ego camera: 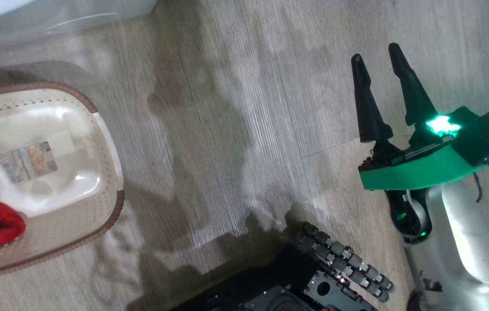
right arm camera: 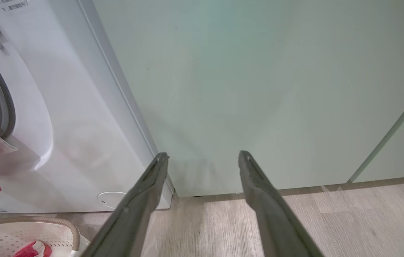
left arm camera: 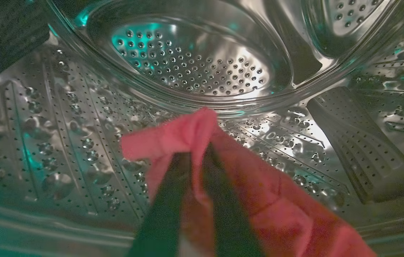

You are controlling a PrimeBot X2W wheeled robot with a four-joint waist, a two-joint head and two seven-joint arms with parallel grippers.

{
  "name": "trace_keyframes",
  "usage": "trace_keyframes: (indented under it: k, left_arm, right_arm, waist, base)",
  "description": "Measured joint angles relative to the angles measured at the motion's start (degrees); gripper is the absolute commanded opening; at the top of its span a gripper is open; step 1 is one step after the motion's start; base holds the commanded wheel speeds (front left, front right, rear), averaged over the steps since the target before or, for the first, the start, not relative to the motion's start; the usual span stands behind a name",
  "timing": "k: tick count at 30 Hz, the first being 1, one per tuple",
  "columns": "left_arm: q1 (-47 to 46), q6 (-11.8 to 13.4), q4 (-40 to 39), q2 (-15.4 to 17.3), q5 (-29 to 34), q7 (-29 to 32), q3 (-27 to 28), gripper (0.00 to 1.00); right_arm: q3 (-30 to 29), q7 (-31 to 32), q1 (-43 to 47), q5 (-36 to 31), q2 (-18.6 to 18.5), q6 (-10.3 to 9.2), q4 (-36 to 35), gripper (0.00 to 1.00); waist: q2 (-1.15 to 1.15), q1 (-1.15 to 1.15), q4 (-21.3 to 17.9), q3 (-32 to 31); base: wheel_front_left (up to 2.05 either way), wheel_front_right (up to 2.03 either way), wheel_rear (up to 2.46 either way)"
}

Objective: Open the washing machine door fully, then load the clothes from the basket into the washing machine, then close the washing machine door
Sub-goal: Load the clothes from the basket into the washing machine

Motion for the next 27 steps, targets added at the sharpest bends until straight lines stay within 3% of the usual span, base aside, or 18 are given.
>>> trace_keyframes:
  k: [1,9,14,19,27]
  left_arm:
    - [0.0,0.0,0.5,-0.3,0.0,-0.5,-0.2,1.00]
    - [4.0,0.1,1.5,-2.3,0.6,-5.7,-2.1,1.00]
    - [9.4,2.1,-1.3,-4.0,0.3,-9.4,-2.1,1.00]
    - [17.0,5.2,-9.0,-6.3,0.4,-11.6,-2.3,1.00]
    - [31.9,10.8,-28.2,-9.8,-0.2,-12.6,-2.3,1.00]
  right_arm:
    - [-0.2,0.0,0.0,-0.1,0.0,0.00,0.0,1.00]
    - [-1.3,0.0,0.0,-1.5,0.0,0.00,0.3,1.00]
    - [-2.4,0.0,0.6,-2.4,0.0,0.00,0.5,1.00]
    - [-3.8,0.0,2.0,-3.7,0.0,0.00,0.8,1.00]
    - [-5.3,0.0,3.4,-5.4,0.0,0.00,1.2,1.00]
  waist:
    - [0.00,0.00,0.2,-0.2]
    - [0.00,0.00,2.1,-2.5]
    - [0.00,0.00,3.4,-4.7]
    - [0.00,0.00,5.2,-7.2]
    - [0.00,0.00,8.2,-10.5]
  base:
    - [0.00,0.00,0.00]
    - [0.00,0.00,0.00]
    - [0.00,0.00,0.00]
    - [0.00,0.00,0.00]
    - [0.00,0.00,0.00]
